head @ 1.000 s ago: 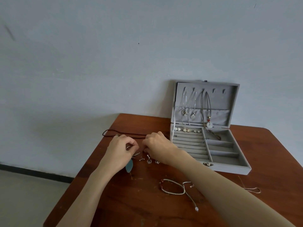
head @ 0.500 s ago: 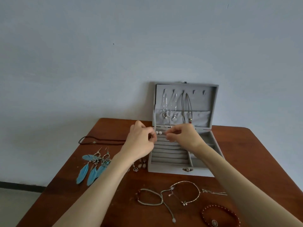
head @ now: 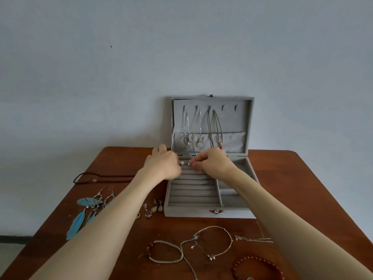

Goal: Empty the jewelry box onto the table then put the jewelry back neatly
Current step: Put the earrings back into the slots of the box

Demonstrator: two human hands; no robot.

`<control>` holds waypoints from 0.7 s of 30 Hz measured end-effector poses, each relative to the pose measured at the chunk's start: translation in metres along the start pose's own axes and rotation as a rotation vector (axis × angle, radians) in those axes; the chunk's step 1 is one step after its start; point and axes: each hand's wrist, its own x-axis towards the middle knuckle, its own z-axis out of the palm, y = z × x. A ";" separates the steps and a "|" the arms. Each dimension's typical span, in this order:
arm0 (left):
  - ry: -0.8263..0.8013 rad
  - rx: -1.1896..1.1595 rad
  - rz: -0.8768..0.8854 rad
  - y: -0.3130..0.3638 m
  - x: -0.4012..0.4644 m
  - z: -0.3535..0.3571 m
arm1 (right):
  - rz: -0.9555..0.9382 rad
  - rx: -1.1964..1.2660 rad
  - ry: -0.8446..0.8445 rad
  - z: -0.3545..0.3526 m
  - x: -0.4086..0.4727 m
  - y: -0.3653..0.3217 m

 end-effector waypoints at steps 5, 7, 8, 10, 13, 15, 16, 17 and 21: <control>0.024 0.024 -0.044 0.001 0.007 0.000 | 0.057 0.022 -0.014 0.004 0.007 -0.003; 0.091 0.021 -0.042 0.001 0.006 0.002 | 0.070 0.035 -0.018 0.005 0.010 -0.005; 0.122 0.018 -0.037 0.000 0.006 0.003 | 0.075 0.039 -0.021 0.005 0.011 -0.006; 0.154 0.006 -0.028 -0.002 0.005 0.003 | 0.081 0.048 -0.027 0.005 0.012 -0.008; 0.171 -0.019 -0.007 -0.002 0.003 0.002 | 0.086 0.066 -0.025 0.005 0.012 -0.009; 0.186 -0.015 0.012 -0.002 0.002 0.002 | 0.087 0.071 -0.019 0.005 0.013 -0.008; 0.191 -0.007 0.019 -0.002 0.002 0.002 | 0.086 0.068 -0.018 0.005 0.013 -0.008; 0.195 0.001 0.025 -0.003 0.002 0.003 | 0.085 0.062 -0.017 0.005 0.013 -0.008; 0.197 0.005 0.030 -0.005 0.002 0.004 | 0.080 0.051 -0.011 0.006 0.013 -0.007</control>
